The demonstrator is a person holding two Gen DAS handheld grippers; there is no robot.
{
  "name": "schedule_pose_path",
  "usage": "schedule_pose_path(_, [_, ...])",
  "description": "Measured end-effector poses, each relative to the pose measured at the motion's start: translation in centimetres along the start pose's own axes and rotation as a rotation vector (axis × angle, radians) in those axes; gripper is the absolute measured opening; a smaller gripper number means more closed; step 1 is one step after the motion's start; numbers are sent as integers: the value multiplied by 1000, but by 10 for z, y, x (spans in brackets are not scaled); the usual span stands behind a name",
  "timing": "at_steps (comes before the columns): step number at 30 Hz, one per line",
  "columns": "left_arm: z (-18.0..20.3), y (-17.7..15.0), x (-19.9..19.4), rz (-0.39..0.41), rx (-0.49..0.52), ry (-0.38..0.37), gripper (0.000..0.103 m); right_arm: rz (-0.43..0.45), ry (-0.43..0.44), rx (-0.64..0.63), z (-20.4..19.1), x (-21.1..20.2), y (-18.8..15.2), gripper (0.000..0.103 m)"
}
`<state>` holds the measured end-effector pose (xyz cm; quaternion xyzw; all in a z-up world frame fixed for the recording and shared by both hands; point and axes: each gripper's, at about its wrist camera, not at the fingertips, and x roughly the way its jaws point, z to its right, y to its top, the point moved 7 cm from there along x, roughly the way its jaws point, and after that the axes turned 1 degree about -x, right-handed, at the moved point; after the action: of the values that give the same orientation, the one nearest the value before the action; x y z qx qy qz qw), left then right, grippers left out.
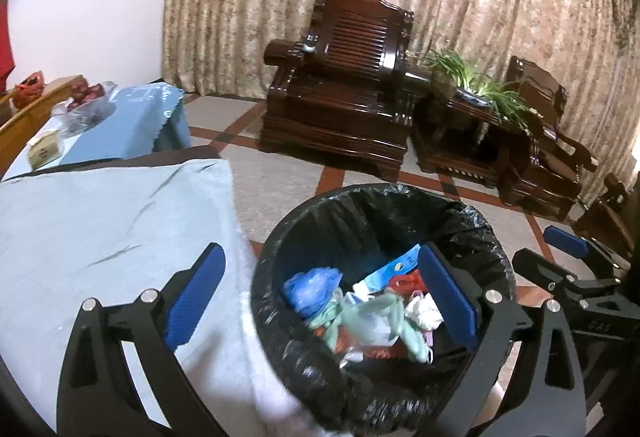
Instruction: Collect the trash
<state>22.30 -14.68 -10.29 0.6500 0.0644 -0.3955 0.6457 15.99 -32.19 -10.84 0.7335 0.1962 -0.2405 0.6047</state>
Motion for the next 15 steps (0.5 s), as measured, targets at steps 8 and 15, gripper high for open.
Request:
schedule_pose_path(8, [-22,-18,-42,8,-26,66,95,2,40,-23,-30,-21,-7,97])
schedule_pose_path(15, [-32,-26,-80,37,-36,101,95,16,72,-46,-54,-44,-8,97])
